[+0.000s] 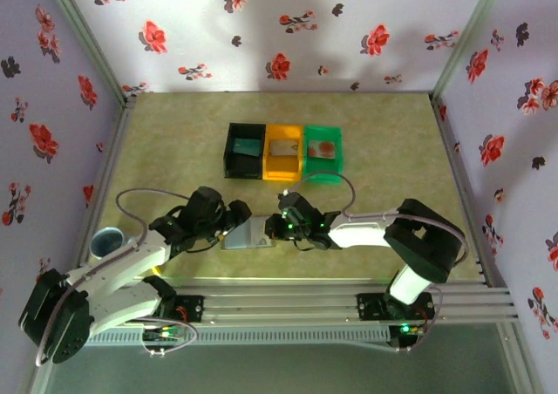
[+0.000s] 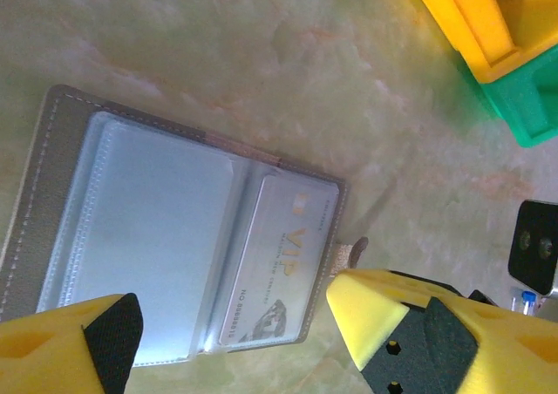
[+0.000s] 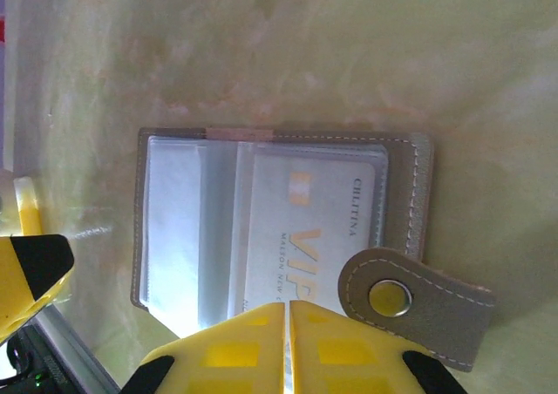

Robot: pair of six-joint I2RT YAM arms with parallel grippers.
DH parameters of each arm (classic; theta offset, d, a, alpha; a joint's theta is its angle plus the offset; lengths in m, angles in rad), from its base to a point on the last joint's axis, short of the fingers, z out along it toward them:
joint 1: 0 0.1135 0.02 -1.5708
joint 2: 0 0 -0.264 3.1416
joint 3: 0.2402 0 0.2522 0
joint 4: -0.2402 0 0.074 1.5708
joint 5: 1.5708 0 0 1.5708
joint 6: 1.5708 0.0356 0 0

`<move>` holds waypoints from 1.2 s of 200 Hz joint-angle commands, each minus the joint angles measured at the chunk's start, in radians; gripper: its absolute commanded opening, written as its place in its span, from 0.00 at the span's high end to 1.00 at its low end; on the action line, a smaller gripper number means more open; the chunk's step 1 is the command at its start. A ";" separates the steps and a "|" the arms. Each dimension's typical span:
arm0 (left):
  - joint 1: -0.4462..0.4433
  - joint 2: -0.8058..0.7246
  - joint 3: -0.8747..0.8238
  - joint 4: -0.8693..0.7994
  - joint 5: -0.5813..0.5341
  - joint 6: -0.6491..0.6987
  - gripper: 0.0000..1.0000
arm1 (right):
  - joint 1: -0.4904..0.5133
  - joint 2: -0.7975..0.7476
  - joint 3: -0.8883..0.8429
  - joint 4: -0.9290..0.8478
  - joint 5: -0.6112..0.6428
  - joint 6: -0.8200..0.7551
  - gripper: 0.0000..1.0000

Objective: Take the credit cards out of the card holder

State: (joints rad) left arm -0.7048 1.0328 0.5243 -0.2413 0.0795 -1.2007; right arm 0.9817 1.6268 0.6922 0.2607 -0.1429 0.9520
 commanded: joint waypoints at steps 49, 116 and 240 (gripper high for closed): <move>-0.039 0.064 -0.001 0.076 -0.012 -0.023 0.22 | 0.007 0.036 -0.009 -0.015 0.044 -0.001 0.90; -0.053 0.104 0.000 0.114 -0.005 -0.025 0.34 | 0.005 0.042 -0.025 -0.011 0.057 -0.004 0.92; -0.073 0.213 0.007 0.186 0.037 -0.016 0.66 | -0.003 0.033 -0.049 0.001 0.071 -0.011 0.93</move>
State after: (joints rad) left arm -0.7673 1.2255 0.5243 -0.0731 0.1066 -1.2282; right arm 0.9817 1.6573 0.6636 0.2646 -0.1059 0.9512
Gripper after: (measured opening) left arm 0.344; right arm 0.073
